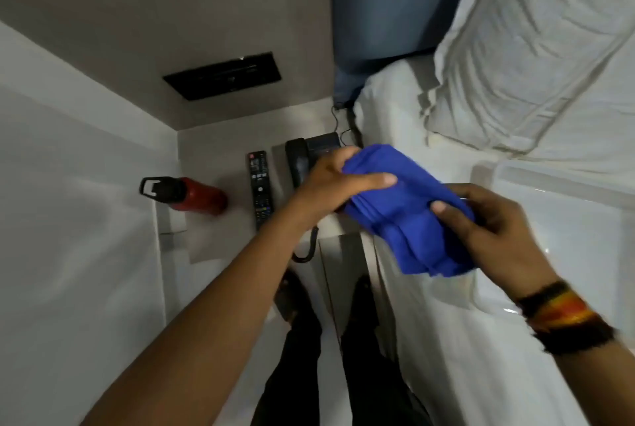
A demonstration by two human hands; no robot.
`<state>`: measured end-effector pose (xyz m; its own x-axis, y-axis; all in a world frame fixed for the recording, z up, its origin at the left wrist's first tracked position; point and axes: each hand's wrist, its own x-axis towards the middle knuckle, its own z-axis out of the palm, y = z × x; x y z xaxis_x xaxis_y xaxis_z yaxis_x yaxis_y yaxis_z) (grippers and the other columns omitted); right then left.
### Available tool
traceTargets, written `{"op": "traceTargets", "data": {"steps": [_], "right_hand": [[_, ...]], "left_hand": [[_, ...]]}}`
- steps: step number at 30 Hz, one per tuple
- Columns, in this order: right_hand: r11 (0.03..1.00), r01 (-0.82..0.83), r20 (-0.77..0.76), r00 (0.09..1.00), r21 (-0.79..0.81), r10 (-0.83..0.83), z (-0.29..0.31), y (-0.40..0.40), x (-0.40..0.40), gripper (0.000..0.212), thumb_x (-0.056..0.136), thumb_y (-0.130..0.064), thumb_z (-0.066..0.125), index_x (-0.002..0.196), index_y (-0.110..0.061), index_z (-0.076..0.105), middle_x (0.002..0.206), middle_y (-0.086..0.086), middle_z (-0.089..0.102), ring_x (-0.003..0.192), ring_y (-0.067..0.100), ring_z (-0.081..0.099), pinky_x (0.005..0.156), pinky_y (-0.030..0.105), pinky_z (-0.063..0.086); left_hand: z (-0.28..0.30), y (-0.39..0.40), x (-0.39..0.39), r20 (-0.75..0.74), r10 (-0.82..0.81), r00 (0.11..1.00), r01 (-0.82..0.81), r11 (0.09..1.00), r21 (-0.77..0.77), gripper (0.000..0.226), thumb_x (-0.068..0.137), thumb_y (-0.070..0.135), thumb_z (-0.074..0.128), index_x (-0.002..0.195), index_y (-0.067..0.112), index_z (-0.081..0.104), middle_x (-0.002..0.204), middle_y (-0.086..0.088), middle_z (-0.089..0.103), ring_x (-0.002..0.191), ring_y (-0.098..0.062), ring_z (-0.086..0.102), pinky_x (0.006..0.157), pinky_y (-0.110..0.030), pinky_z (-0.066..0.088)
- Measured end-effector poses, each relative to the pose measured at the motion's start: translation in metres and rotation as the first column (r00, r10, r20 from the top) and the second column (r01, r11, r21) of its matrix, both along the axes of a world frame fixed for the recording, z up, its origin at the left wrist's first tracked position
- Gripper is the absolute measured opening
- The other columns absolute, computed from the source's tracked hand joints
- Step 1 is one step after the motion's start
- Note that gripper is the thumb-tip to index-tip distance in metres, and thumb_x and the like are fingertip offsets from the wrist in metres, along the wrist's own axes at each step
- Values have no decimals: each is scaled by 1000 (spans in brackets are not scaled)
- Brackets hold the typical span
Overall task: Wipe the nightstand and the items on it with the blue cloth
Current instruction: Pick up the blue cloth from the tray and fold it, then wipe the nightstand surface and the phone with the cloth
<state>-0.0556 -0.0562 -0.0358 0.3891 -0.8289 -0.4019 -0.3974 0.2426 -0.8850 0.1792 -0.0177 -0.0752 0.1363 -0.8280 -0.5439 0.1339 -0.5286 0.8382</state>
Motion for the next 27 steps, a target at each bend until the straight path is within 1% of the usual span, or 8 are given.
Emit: {"op": "traceTargets", "data": {"steps": [4,8,10,12,14,17,20,27], "right_hand": [[986,6,26,1000,164,-10,-74,1,101,13,95,-7,64,103,0,70,87,5,75,73,3,69,70,19,54],[963,124,55,988,241,-141,-144,-19,189,12,95,-15,65,96,-4,68,88,4,72,79,12,67,70,22,55],[950,181,-49,983,254,-174,-175,-21,210,8,93,-19,68,88,-14,66,89,-1,69,87,17,65,76,26,56],[981,152,-254,960,124,-116,-201,-16,212,8,91,-22,70,98,-19,68,102,-3,67,101,20,63,92,35,55],[988,-66,-448,894,-139,-3,-216,-5,209,38,90,-30,68,127,-21,62,131,2,56,123,23,56,105,42,49],[803,-397,-524,842,-444,127,-227,-6,221,65,94,-48,55,152,-26,37,164,8,22,150,30,23,120,47,28],[661,-609,-645,725,-438,241,-251,-22,253,71,98,-58,36,159,-26,17,168,13,2,154,37,2,122,58,10],[622,-626,-651,722,-470,235,-288,1,259,58,105,-44,30,159,-28,20,168,7,10,155,30,5,123,58,5]], "left_hand": [[-55,23,74,3,339,941,-338,937,90,17,89,18,83,105,15,77,92,4,83,92,-16,79,74,-24,61],[-110,-3,146,-52,510,859,-511,860,-2,23,99,23,71,121,15,72,119,-8,78,115,-27,74,91,-41,62],[-142,-3,158,-96,520,849,-521,854,21,28,107,31,57,132,20,64,123,0,73,111,-19,73,90,-35,62],[-176,19,141,112,482,869,-490,870,58,34,110,23,49,143,19,56,113,8,67,98,-12,69,94,-40,61],[-209,59,112,410,355,840,-401,915,31,41,106,8,52,146,17,55,113,8,66,99,-11,66,104,-52,57],[-241,106,72,606,96,789,-114,993,-10,64,99,9,65,158,15,43,159,-9,50,151,-28,41,124,-50,38],[-264,118,55,795,-111,596,117,992,50,93,90,51,70,165,15,29,173,-8,26,163,-37,7,131,-53,12],[-294,116,55,934,-86,346,132,990,42,71,103,62,42,159,17,45,170,-2,36,160,-45,16,129,-62,-1]]}}
